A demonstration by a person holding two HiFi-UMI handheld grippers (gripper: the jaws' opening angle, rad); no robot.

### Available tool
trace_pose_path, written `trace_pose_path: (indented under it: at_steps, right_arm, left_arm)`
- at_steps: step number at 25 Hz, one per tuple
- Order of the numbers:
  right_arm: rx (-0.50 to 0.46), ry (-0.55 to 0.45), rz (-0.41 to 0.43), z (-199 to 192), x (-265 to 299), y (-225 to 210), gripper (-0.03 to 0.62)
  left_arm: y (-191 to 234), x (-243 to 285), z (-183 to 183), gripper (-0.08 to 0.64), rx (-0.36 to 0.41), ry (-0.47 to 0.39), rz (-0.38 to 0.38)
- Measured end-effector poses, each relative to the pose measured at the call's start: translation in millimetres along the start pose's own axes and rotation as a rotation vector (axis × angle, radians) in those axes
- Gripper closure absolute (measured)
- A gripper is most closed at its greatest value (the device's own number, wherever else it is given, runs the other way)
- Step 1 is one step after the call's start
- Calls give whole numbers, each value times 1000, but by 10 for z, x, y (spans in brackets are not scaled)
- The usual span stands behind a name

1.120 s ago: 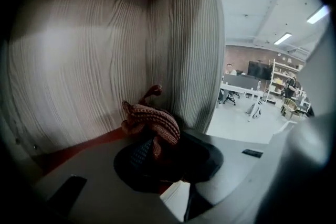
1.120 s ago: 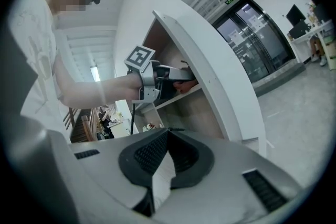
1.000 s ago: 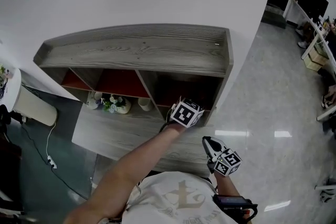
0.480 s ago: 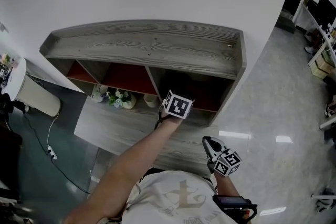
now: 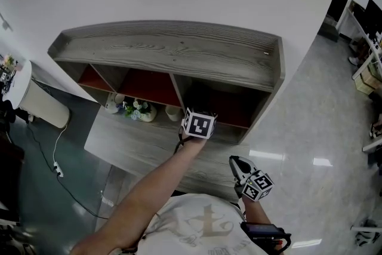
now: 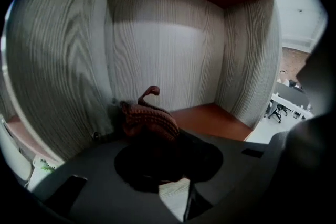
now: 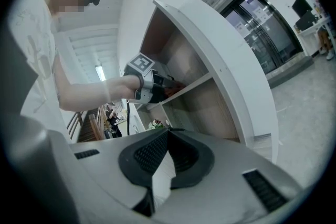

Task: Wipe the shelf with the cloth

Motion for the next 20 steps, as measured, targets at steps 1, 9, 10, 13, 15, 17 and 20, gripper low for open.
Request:
trace_pose_path:
  at_steps: [1, 9, 10, 13, 15, 17, 20]
  right_arm:
    - [1, 2, 2, -7, 3, 4, 588]
    - [3, 13, 27, -40, 59, 64, 588]
    - [3, 16, 31, -52, 73, 74, 588]
    - [6, 29, 45, -96, 114, 116, 588]
    - [8, 39, 54, -121, 137, 145, 588]
    - [10, 47, 62, -142, 157, 167, 588]
    - [13, 62, 66, -178, 179, 161, 588]
  left_arm:
    - [10, -33, -28, 465, -8, -5, 3]
    - [-11, -408, -254, 466, -6, -50, -16]
    - [-29, -447, -288, 466, -8, -71, -32]
    - [-77, -565, -455, 466, -35, -127, -80]
    - [-103, -656, -588, 466, -44, -158, -104]
    - [-110, -757, -724, 466, -49, -186, -116]
    - [-98, -916, -938, 465, -62, -212, -108]
Point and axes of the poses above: the fingertips, and each gripper's own axes: x forward along the fingers, y to its left, z out of its top, the point moved 3 cm from there along -x, backward along the fingers, and after that the axes turned 12 degrees about x, right-handed, at the moved point
